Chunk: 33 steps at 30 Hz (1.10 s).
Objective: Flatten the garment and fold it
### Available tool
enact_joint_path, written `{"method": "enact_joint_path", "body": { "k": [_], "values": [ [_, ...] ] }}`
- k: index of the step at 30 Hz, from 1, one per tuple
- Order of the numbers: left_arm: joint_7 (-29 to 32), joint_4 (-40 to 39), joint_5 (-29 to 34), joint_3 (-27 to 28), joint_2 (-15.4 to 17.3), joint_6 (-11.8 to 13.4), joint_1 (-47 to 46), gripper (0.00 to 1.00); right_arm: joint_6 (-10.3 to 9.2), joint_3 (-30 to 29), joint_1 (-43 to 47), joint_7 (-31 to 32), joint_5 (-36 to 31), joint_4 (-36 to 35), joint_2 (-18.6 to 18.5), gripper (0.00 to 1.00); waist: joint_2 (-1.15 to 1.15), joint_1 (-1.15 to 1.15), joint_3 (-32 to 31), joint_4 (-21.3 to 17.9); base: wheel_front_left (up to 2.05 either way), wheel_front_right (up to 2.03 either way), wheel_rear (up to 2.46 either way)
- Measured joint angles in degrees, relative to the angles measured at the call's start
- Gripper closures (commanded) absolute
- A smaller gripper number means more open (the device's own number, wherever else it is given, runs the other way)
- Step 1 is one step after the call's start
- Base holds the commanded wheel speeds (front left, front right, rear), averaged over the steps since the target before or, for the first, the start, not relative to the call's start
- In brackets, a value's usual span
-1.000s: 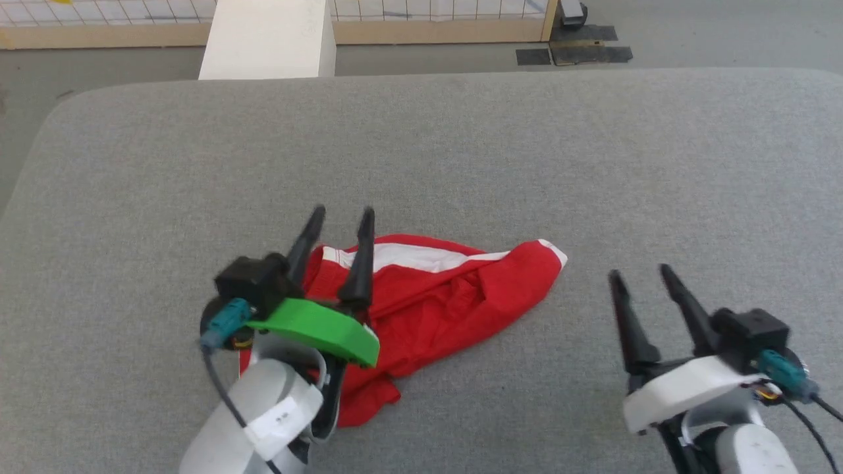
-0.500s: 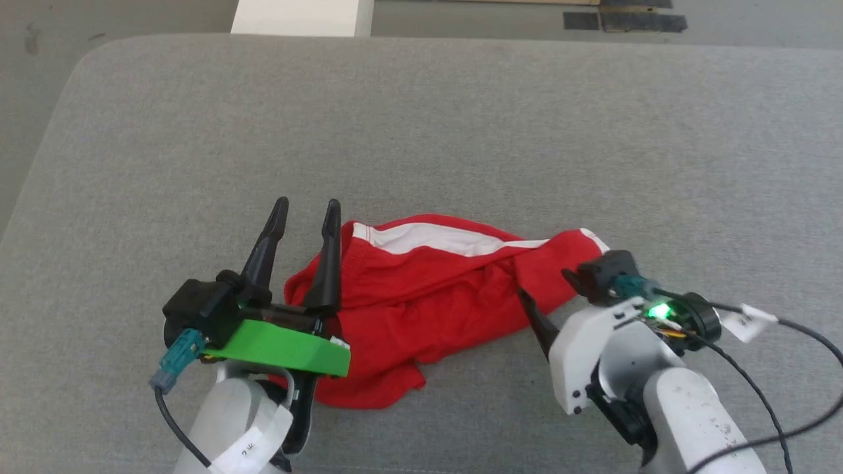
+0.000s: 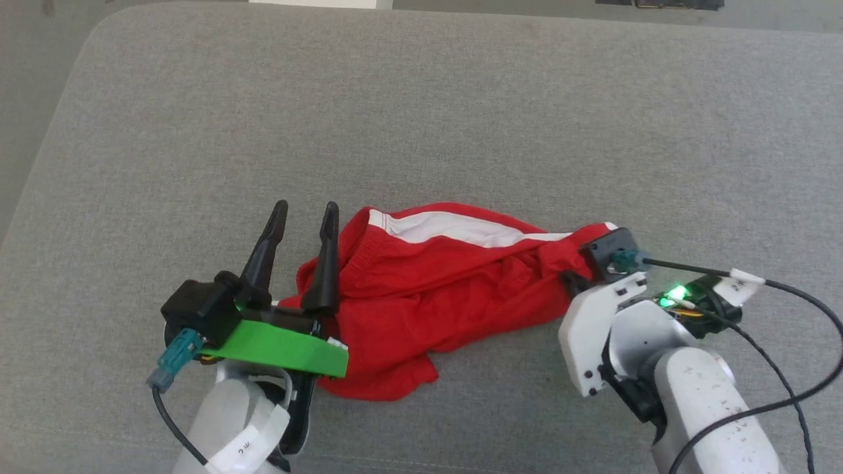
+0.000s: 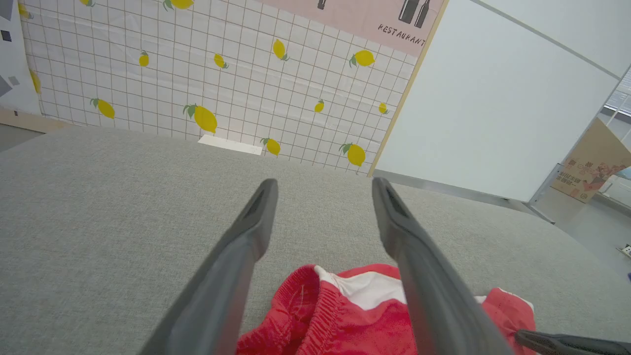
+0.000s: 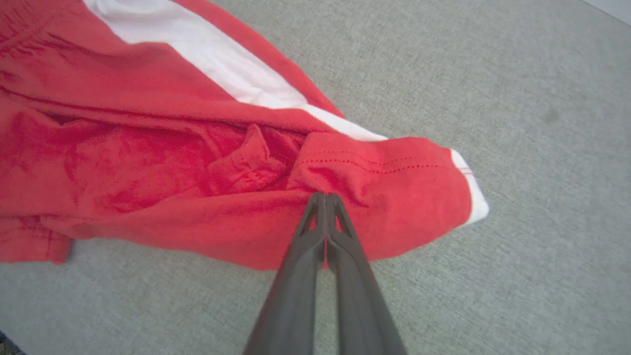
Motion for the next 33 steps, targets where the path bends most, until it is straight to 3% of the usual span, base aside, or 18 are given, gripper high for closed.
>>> {"method": "enact_joint_path", "body": {
  "k": [5, 12, 19, 20, 21, 22, 25, 33],
  "values": [
    [0.0, 0.4, 0.0, 0.6, 0.0, 0.0, 0.0, 0.0, 0.0, -4.4, 2.0, -5.3, 0.8, -2.6, 0.0, 1.0, 0.0, 0.0, -0.7, -0.7, 0.0, 0.0, 0.0],
    [0.0, 1.3, 0.0, 0.6, -0.1, 0.0, 0.1, 0.0, 0.0, -16.6, 10.4, -12.4, 5.2, -7.2, 0.0, 1.0, 0.0, 0.0, -2.4, -1.7, 0.0, 0.0, 0.0],
    [0.0, 2.1, 0.7, 1.3, -0.1, 0.0, 1.3, 0.0, 0.0, -24.7, 20.6, -10.9, 7.7, -5.5, 0.0, 1.0, 0.0, 0.0, -3.8, -3.8, 0.0, 0.0, 0.0],
    [0.0, 2.2, 0.8, 1.4, -0.1, 0.0, 1.4, 0.0, 0.0, -25.3, 21.0, -10.3, 7.9, -4.9, 0.0, 0.95, 0.0, 0.0, -4.0, -4.2, 0.0, 0.0, 0.0],
    [0.0, 2.3, 1.0, 1.4, -0.1, 0.0, 1.4, 0.0, 0.0, -25.7, 21.3, -9.5, 8.1, -4.3, 0.0, 0.55, 0.0, 0.0, -4.2, -4.6, 0.0, 0.0, 0.0],
    [0.0, 2.3, 1.1, 1.4, -0.1, 0.0, 1.4, 0.0, -0.01, -25.9, 21.4, -9.0, 8.2, -4.1, 0.0, 0.0, 0.0, 0.0, -4.4, -4.8, 0.0, 0.0, 0.0],
    [0.0, 2.5, 1.2, 1.4, -0.1, -0.1, 1.5, 0.0, -0.01, -27.0, 21.4, -9.9, 8.5, -4.9, 0.0, 0.0, 0.0, 0.0, -5.2, -5.6, 0.0, 0.0, 0.0],
    [0.0, 5.0, 0.9, -2.4, -0.1, -0.1, 1.5, 0.0, -0.01, -26.6, 19.5, -22.9, 6.2, -9.9, -0.1, 0.0, 0.0, 0.0, -7.3, -6.3, 0.0, 0.0, 0.0]
  ]
}}
